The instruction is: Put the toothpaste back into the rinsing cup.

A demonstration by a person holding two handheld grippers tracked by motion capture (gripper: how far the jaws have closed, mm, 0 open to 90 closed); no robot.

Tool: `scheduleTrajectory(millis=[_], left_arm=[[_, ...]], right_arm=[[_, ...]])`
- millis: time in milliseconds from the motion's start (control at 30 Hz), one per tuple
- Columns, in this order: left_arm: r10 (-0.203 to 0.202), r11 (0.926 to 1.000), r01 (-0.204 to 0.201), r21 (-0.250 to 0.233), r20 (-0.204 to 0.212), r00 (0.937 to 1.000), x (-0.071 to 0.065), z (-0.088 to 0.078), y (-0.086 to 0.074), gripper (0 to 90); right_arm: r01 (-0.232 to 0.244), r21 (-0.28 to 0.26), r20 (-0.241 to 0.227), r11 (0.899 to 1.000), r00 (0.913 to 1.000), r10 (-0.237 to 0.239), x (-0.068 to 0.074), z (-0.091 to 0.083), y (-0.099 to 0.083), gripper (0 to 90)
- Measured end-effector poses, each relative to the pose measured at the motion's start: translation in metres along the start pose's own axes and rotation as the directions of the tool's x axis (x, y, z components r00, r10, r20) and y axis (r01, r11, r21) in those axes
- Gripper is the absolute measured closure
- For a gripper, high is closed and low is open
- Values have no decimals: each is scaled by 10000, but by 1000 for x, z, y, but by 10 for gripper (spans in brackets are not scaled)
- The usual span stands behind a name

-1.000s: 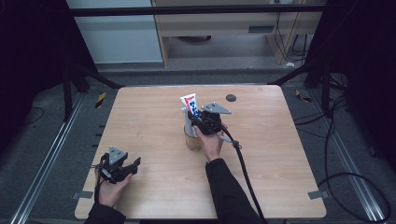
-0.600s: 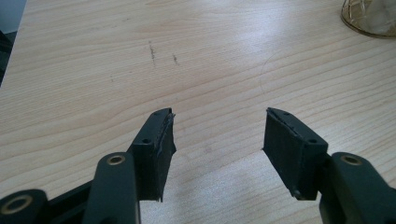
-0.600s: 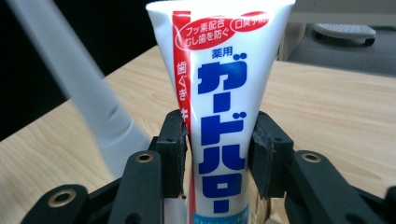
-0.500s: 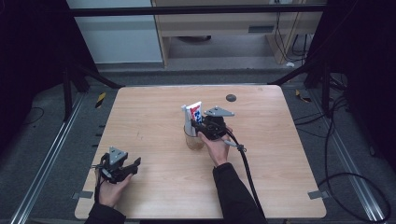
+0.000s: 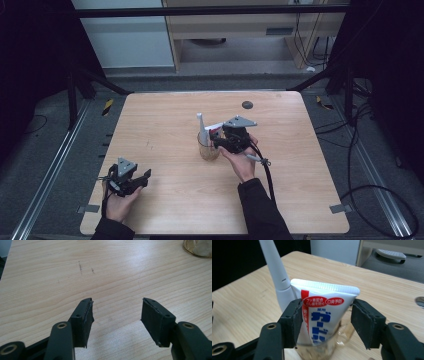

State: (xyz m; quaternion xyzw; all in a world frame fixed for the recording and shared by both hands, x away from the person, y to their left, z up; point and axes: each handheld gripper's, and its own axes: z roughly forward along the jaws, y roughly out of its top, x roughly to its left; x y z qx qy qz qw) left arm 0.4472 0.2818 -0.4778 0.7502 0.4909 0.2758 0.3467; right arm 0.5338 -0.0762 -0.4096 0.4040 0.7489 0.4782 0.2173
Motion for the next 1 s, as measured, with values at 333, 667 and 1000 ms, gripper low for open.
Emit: scheduleTrajectory(millis=[333,667,1000], left_arm=[[-2,10000,1,91,128,9999,-1,1,0,422],[-136,9995,126,297,342,9993,-1,2,0,459],[-146,9992,128,386,457,9989,1,1,-1,491]], right_arm=[[-74,894,162,9960,9999,60,-24,-45,-35,158],[-474,1531,701,9871,9969,370,-55,-87,-91,93],[-639,1936,1242,9790,9914,402,-72,-115,-122,84]])
